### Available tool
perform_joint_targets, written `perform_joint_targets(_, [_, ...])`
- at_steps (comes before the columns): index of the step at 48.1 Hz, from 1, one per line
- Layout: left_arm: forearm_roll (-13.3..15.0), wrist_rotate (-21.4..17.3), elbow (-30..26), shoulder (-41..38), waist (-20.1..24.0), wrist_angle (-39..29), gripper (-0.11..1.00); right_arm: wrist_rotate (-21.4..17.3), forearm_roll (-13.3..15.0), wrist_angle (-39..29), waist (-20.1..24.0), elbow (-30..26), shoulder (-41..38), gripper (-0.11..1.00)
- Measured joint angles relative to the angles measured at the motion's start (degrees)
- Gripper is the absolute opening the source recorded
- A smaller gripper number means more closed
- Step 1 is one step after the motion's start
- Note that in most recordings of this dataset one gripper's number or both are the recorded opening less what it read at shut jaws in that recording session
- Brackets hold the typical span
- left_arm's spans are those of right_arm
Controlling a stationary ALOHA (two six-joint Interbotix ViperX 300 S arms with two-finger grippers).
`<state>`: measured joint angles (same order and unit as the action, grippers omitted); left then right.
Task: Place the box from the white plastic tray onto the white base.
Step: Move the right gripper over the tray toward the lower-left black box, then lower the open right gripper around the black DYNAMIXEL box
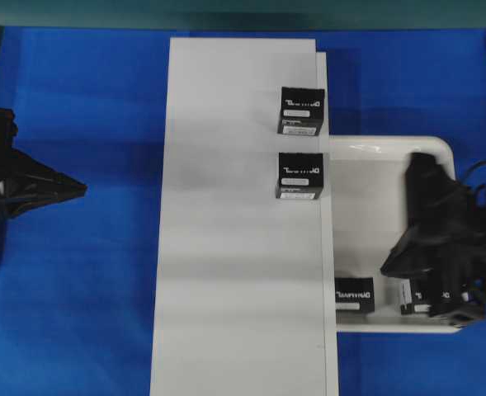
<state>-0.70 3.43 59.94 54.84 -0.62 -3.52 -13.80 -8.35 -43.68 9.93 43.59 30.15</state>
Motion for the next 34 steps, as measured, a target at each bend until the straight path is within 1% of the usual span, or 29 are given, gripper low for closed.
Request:
perform_joint_targets(4, [-0.09, 0.00, -0.18, 0.00, -0.18, -0.09, -0.05, 0.35, 0.18, -3.69, 0.09, -1.85, -4.31, 0.01])
perform_joint_targets(7, [-0.09, 0.00, -0.26, 0.00, -0.18, -0.09, -0.05, 0.53, 1.05, -6.15, 0.09, -3.25, -7.12, 0.02])
perform_joint_targets(12, [-0.09, 0.00, -0.26, 0.00, -0.18, -0.09, -0.05, 0.53, 1.93, -8.17, 0.09, -4.48, -10.37, 0.04])
perform_joint_targets(14, [-0.09, 0.00, -0.26, 0.00, -0.18, -0.09, -0.05, 0.62, 2.02, -8.35, 0.00, -4.75, -11.34, 0.06])
perform_joint_targets(18, [-0.09, 0.00, -0.26, 0.00, -0.18, -0.09, -0.05, 0.97, 2.11, -8.09, 0.00, -4.92, -12.66, 0.14])
perform_joint_targets(20, [0.00, 0.00, -0.26, 0.09, -0.18, -0.09, -0.05, 1.23, 2.11, -7.73, 0.00, -5.01, -13.01, 0.21])
perform_joint_targets(23, [-0.09, 0.09, -0.26, 0.09, -0.26, -0.09, -0.05, 1.32, 2.11, -6.86, 0.00, -5.01, -13.36, 0.36])
perform_joint_targets(24, [-0.09, 0.09, -0.26, 0.09, -0.35, -0.09, -0.05, 1.32, 2.02, -6.50, 0.00, -5.01, -13.45, 0.44])
perform_joint_targets(30, [-0.09, 0.09, -0.26, 0.00, -1.05, -0.09, -0.05, 1.58, 2.02, -5.45, 0.09, -5.01, -14.33, 0.80])
perform_joint_targets(33, [-0.09, 0.09, -0.26, 0.09, -1.32, -0.09, -0.05, 1.93, 2.37, -5.01, 0.88, -4.92, -14.85, 0.94])
perform_joint_targets(34, [0.00, 0.09, -0.26, 0.09, -1.32, -0.09, -0.05, 2.02, 2.46, -4.83, 1.14, -4.92, -15.12, 0.96])
